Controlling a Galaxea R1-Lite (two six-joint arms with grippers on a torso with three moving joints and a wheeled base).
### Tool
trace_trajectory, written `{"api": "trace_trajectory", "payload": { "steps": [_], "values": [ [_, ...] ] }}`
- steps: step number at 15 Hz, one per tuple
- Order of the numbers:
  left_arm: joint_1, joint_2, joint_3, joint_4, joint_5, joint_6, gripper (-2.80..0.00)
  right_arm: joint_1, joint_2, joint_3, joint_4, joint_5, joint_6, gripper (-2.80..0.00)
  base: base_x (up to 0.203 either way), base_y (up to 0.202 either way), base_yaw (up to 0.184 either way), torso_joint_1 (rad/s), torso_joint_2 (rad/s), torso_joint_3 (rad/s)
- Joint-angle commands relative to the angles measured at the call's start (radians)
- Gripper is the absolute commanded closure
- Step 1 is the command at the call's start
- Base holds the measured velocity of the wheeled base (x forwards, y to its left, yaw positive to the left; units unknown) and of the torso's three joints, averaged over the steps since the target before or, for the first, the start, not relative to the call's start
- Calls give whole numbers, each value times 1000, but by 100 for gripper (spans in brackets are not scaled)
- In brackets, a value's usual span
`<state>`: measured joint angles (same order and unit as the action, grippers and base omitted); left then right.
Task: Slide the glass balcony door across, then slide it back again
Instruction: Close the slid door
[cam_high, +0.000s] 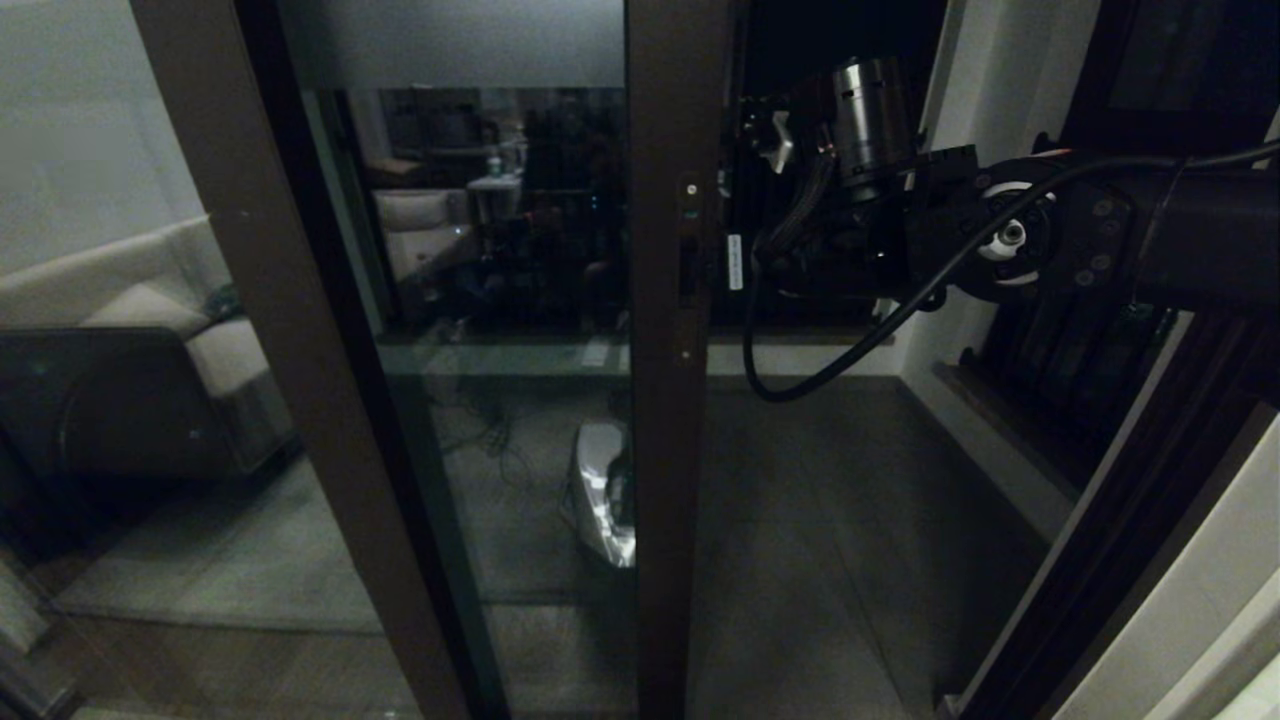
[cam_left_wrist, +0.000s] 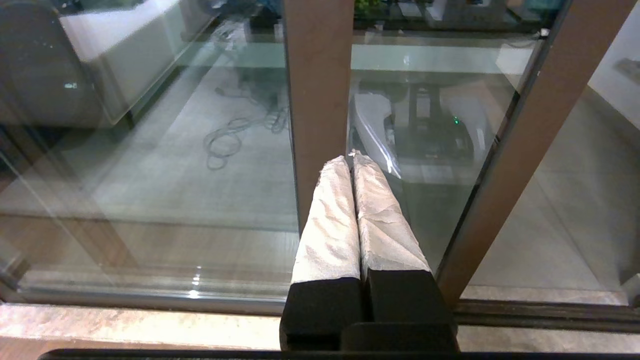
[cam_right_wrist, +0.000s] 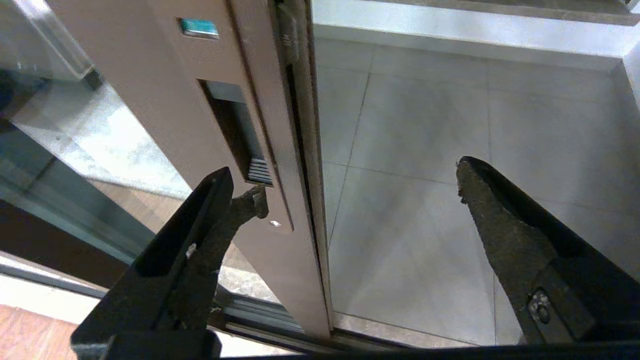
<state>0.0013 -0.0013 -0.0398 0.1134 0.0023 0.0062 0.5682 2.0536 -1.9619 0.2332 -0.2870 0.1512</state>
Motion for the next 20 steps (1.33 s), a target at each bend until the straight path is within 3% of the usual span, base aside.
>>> {"api": "trace_trajectory", "payload": {
  "steps": [1, 11, 20],
  "values": [
    [0, 0, 0, 0, 1, 0, 0, -1, -1, -2, -8, 0, 1, -280, 0, 0, 0, 0, 0, 0],
    [0, 0, 0, 0, 1, 0, 0, -44, 60, -8, -68, 4, -13, -280, 0, 0, 0, 0, 0, 0],
    [0, 0, 0, 0, 1, 0, 0, -31, 73, -9, -103, 5, -12, -280, 0, 0, 0, 0, 0, 0]
  ]
}}
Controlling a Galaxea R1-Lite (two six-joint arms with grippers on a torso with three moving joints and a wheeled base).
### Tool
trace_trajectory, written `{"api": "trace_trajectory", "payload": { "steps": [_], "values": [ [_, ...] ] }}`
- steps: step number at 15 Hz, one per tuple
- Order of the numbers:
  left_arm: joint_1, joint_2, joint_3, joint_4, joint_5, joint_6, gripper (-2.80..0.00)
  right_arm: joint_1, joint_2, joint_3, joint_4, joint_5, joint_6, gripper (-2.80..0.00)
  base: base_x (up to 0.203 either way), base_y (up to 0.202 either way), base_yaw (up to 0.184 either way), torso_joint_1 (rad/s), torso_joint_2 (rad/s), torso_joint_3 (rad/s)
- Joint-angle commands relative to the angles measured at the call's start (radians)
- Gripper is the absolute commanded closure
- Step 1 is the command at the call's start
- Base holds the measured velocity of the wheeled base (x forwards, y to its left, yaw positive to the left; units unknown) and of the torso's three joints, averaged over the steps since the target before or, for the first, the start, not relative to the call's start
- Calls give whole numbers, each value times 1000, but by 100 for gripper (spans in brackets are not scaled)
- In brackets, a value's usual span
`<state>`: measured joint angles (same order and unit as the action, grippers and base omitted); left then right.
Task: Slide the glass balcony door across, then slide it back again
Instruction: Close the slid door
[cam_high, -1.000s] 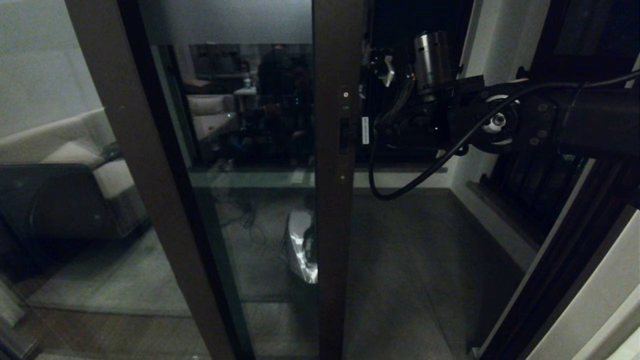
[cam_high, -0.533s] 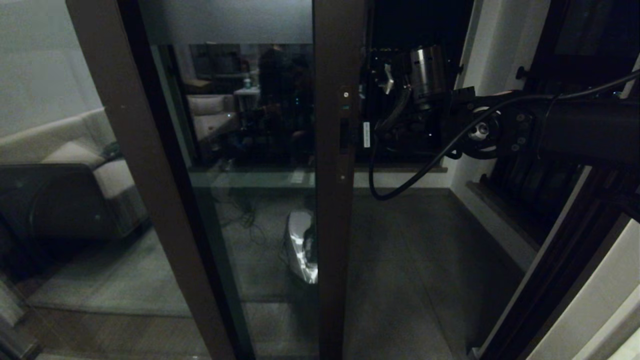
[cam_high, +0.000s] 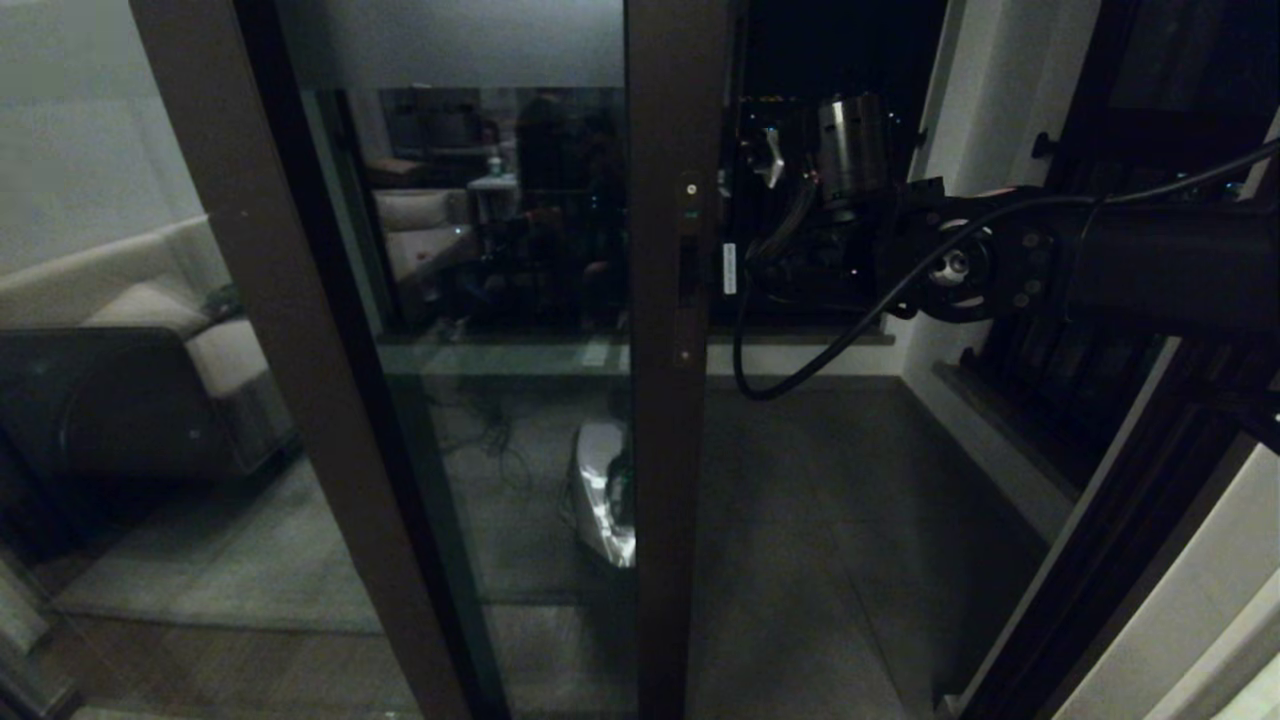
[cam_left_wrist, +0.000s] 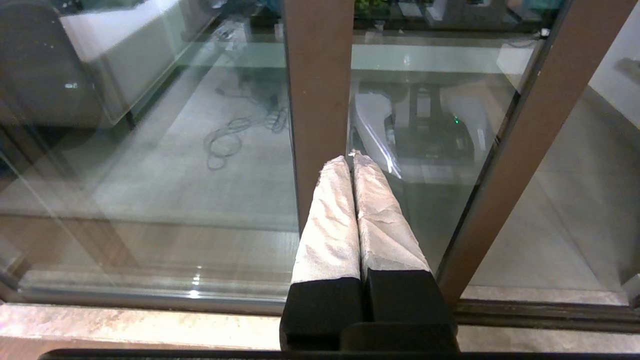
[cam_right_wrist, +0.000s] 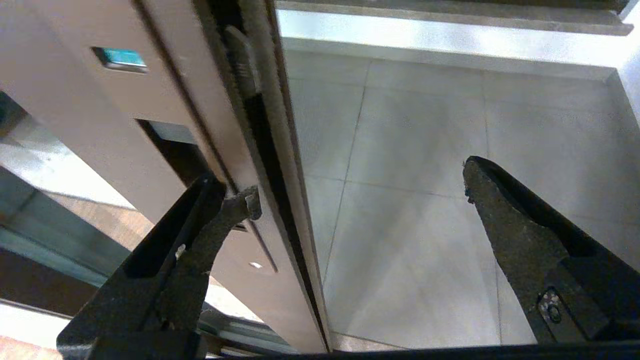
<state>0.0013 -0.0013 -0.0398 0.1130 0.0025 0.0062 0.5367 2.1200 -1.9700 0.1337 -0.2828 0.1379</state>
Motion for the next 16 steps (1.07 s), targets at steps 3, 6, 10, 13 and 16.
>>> {"api": "trace_trajectory", "payload": {
  "steps": [3, 6, 10, 13, 16],
  "values": [
    [0, 0, 0, 1, 1, 0, 0, -4, 20, -1, -18, -1, 0, -280, 0, 0, 0, 0, 0, 0],
    [0, 0, 0, 1, 1, 0, 0, -14, 32, -4, -26, -3, 2, -280, 0, 0, 0, 0, 0, 0],
    [0, 0, 0, 1, 1, 0, 0, -36, 29, -4, -29, -4, 0, -280, 0, 0, 0, 0, 0, 0],
    [0, 0, 0, 1, 1, 0, 0, -50, 29, -4, -28, -6, 0, -280, 0, 0, 0, 0, 0, 0],
    [0, 0, 0, 1, 1, 0, 0, -64, 27, -4, -28, -7, 0, -280, 0, 0, 0, 0, 0, 0]
  ]
}}
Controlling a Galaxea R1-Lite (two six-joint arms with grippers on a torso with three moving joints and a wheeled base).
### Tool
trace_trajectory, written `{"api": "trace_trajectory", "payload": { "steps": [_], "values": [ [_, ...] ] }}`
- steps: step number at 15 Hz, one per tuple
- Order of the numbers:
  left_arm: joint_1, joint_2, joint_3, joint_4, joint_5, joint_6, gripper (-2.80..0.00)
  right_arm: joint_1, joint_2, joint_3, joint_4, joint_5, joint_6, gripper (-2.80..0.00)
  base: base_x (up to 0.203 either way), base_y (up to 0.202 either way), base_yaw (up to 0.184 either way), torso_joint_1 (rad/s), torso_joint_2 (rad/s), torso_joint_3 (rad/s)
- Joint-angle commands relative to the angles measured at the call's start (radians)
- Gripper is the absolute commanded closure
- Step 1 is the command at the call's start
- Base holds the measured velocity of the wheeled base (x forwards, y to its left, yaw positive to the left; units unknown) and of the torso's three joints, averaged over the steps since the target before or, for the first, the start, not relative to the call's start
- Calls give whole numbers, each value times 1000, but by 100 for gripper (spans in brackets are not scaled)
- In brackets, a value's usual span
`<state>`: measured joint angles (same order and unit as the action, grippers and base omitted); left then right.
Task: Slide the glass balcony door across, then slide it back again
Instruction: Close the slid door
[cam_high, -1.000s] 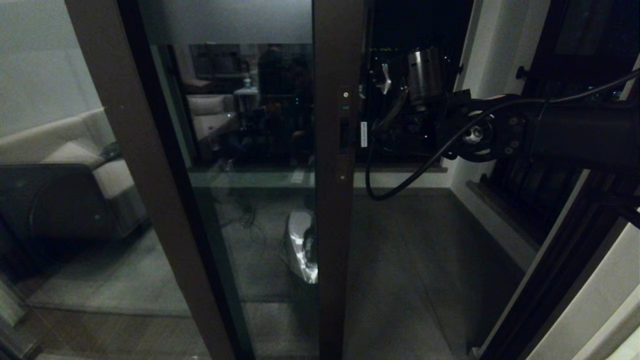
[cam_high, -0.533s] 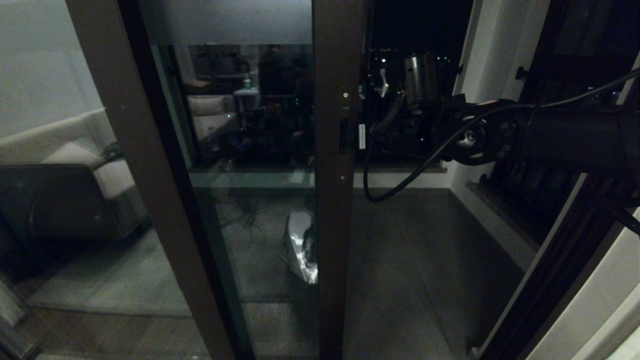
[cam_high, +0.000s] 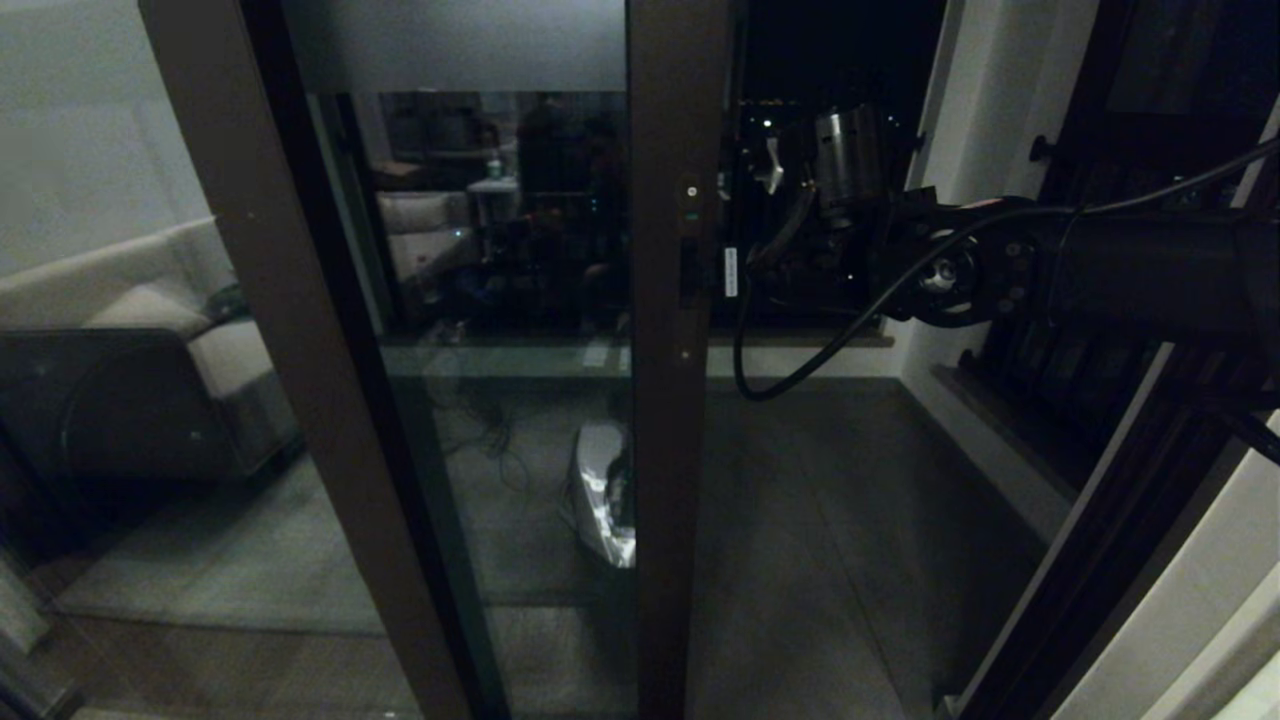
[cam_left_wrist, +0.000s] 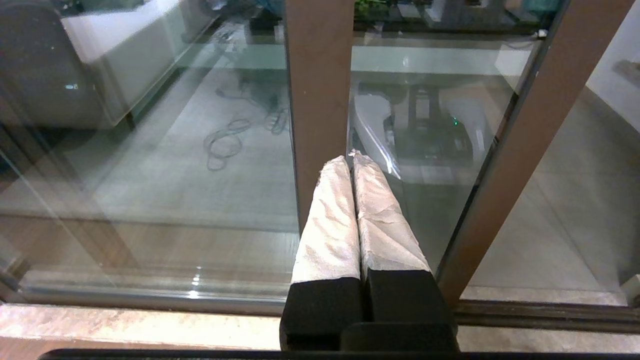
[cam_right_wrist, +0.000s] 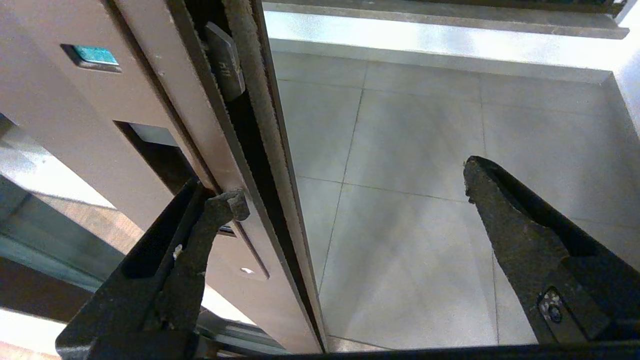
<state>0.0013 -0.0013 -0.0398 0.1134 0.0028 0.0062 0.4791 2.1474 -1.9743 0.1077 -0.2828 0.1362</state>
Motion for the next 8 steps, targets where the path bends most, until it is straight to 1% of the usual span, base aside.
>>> {"api": "trace_trajectory", "payload": {
  "steps": [1, 8],
  "values": [
    [0, 0, 0, 0, 0, 0, 0, -10, -1, 1, -2, -7, 2, -280, 0, 0, 0, 0, 0, 0],
    [0, 0, 0, 2, 0, 0, 0, -45, -12, 2, -2, -9, 0, -280, 0, 0, 0, 0, 0, 0]
  ]
}}
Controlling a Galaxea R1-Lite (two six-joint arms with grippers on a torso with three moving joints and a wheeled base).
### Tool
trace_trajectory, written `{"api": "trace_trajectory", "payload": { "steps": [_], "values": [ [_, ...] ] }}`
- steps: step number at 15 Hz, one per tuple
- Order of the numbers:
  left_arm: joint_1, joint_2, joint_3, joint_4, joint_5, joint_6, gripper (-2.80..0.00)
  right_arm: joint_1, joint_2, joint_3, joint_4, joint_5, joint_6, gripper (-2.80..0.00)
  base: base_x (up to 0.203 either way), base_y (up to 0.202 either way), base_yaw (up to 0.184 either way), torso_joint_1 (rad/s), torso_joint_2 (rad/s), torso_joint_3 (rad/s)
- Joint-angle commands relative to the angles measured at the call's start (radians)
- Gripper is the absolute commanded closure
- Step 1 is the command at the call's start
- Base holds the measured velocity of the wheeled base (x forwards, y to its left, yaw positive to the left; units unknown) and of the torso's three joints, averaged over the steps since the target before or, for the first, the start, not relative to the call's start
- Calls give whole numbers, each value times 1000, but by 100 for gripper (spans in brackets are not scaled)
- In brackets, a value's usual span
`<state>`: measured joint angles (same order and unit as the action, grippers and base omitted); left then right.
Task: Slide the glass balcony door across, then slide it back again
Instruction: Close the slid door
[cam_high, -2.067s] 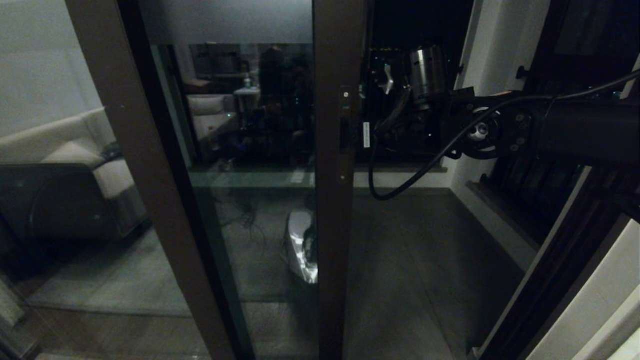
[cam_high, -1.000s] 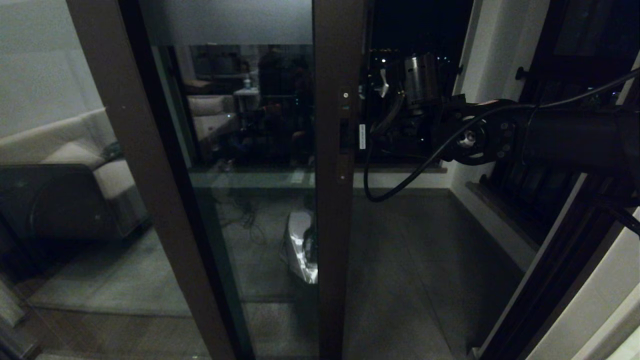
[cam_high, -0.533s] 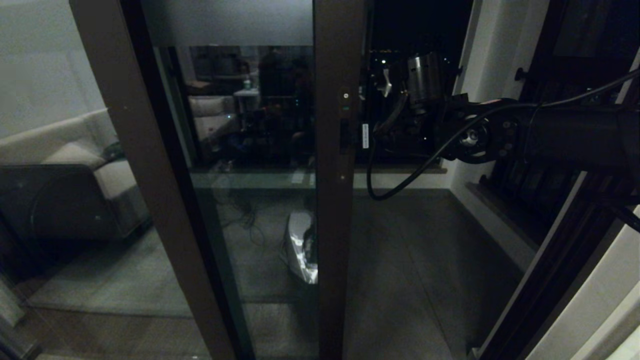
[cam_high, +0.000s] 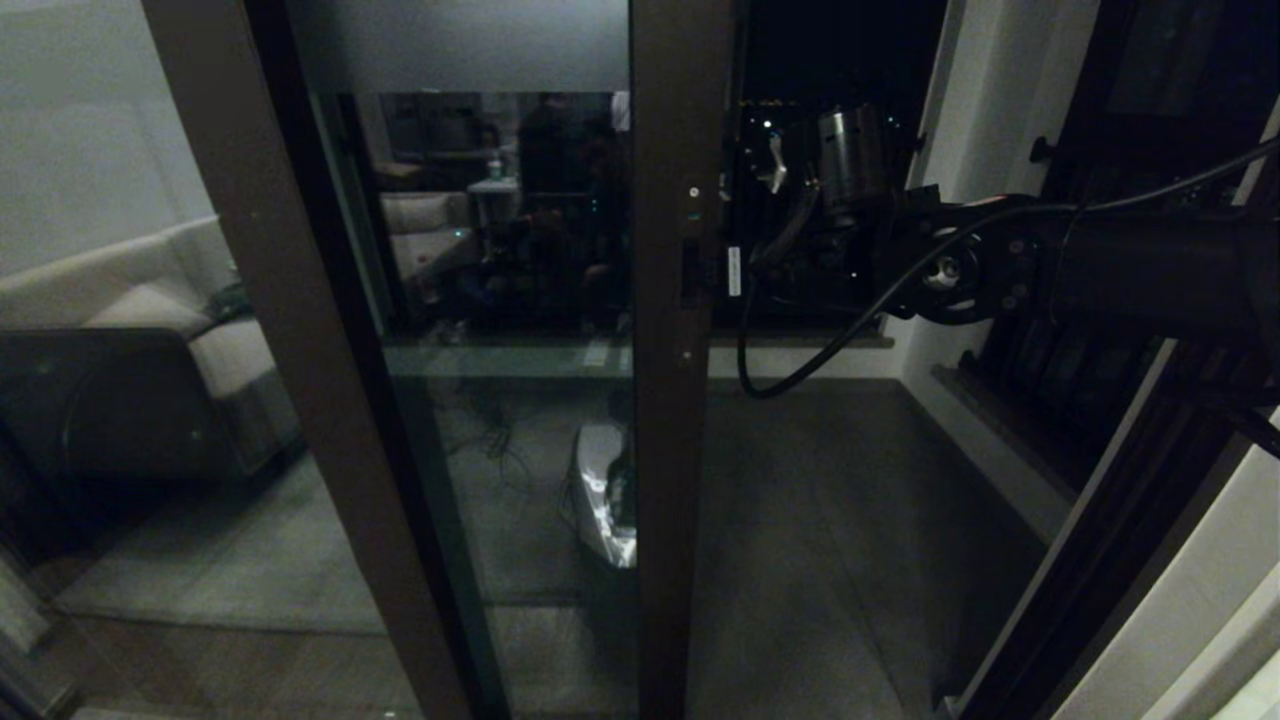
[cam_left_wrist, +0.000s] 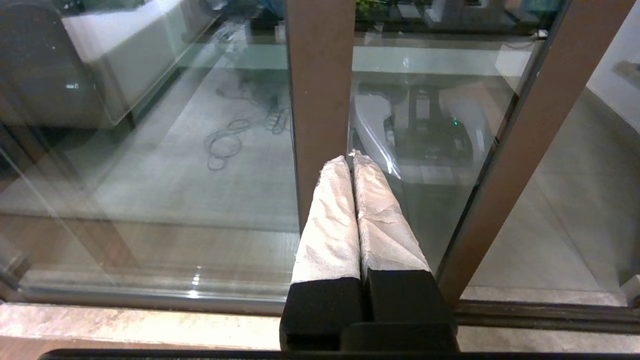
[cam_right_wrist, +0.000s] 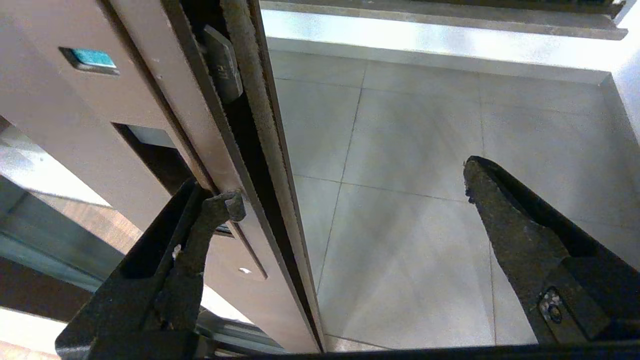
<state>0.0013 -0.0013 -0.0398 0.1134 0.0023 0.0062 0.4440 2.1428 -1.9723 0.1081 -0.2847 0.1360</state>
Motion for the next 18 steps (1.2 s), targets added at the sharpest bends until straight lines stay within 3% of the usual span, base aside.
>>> {"api": "trace_trajectory", "payload": {
  "steps": [1, 18],
  "values": [
    [0, 0, 0, 0, 1, 0, 0, -14, -9, 0, -1, -7, 1, -280, 0, 0, 0, 0, 0, 0],
    [0, 0, 0, 2, 1, 0, 0, -75, -48, 34, 4, -7, -19, -280, 0, 0, 0, 0, 0, 0]
  ]
}}
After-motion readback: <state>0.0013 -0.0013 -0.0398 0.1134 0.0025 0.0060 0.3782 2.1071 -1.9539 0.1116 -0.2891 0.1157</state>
